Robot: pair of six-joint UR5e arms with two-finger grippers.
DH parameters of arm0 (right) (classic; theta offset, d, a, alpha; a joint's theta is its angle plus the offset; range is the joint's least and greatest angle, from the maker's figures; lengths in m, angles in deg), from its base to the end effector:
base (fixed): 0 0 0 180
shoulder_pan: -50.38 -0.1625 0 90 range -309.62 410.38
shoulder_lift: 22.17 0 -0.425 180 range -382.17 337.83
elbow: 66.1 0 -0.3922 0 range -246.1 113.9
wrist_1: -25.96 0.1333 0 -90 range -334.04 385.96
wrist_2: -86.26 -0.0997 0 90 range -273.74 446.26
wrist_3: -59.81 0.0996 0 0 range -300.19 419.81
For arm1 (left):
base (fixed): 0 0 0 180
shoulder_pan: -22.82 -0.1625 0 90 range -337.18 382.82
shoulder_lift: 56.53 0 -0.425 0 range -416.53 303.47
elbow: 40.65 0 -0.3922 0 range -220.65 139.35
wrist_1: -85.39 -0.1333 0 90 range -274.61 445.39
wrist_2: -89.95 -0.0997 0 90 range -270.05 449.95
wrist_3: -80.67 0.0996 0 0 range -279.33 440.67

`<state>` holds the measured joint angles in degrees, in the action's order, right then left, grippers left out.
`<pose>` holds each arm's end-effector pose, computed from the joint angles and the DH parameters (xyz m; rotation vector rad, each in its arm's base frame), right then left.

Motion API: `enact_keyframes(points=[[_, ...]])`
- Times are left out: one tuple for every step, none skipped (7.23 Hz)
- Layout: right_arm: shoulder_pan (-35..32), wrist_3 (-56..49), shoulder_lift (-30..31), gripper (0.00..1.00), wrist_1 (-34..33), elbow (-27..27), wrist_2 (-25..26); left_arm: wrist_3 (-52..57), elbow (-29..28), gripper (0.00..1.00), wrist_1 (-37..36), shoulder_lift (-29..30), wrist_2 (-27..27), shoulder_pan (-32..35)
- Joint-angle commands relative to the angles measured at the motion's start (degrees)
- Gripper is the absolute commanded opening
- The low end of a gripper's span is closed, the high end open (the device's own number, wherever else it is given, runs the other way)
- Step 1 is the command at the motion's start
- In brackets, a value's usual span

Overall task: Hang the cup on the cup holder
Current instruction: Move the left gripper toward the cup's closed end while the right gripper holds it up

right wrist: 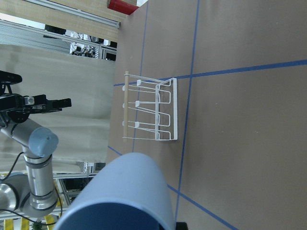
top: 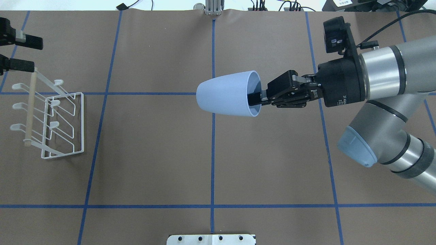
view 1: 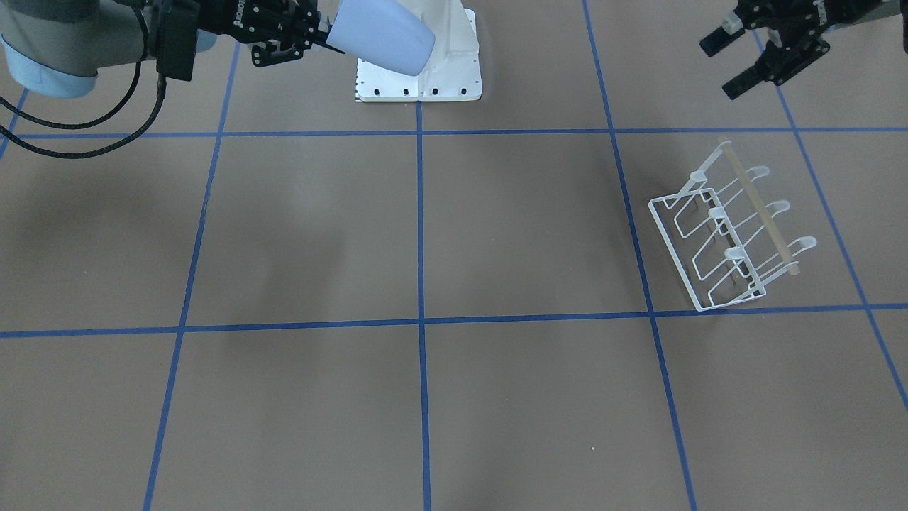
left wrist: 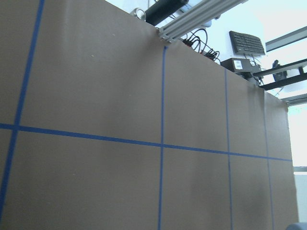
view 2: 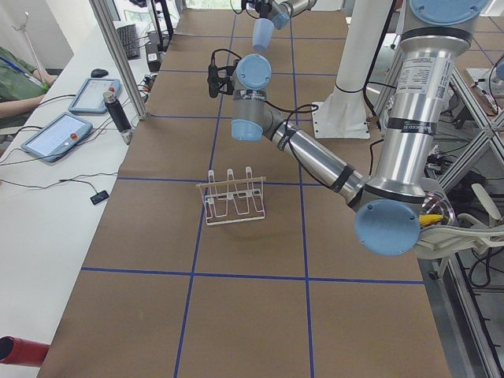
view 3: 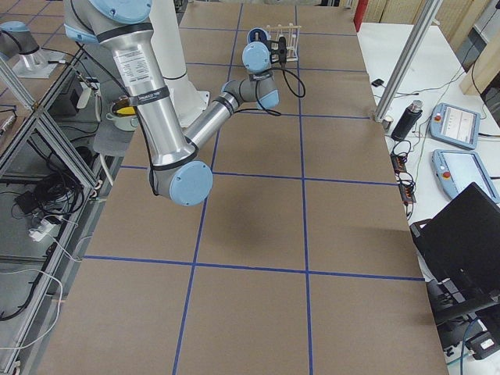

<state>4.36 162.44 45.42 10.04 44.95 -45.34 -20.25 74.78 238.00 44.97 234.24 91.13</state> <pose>-0.2757 -0.3824 0.1628 0.1250 -1.9203 -0.0642 0.1136 -0.4273 0.2354 0.1529 1.6654 -0.2216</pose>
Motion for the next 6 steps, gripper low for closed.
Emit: enact_keyframes(points=[[0.49,6.07,0.00,0.00,7.88,1.28,4.22,-13.64,0.14,0.98,11.50,5.36,-8.17,-6.04],[1.80,7.31,0.00,0.00,11.14,1.28,6.85,-19.26,0.05,0.98,19.92,5.37,-17.19,-12.26],[3.20,7.93,0.08,0.00,14.13,1.28,9.23,-22.79,0.14,0.98,23.75,5.72,-23.11,-16.76],[4.52,8.80,0.08,0.00,16.95,1.28,11.08,-24.31,0.14,0.98,24.14,7.29,-25.17,-18.19],[6.01,8.81,0.08,0.00,18.45,1.28,11.53,-27.02,0.14,0.98,24.23,9.13,-26.32,-18.56],[6.90,8.81,0.08,0.00,19.08,1.28,11.97,-28.18,0.14,0.98,24.14,10.63,-26.42,-19.60]])
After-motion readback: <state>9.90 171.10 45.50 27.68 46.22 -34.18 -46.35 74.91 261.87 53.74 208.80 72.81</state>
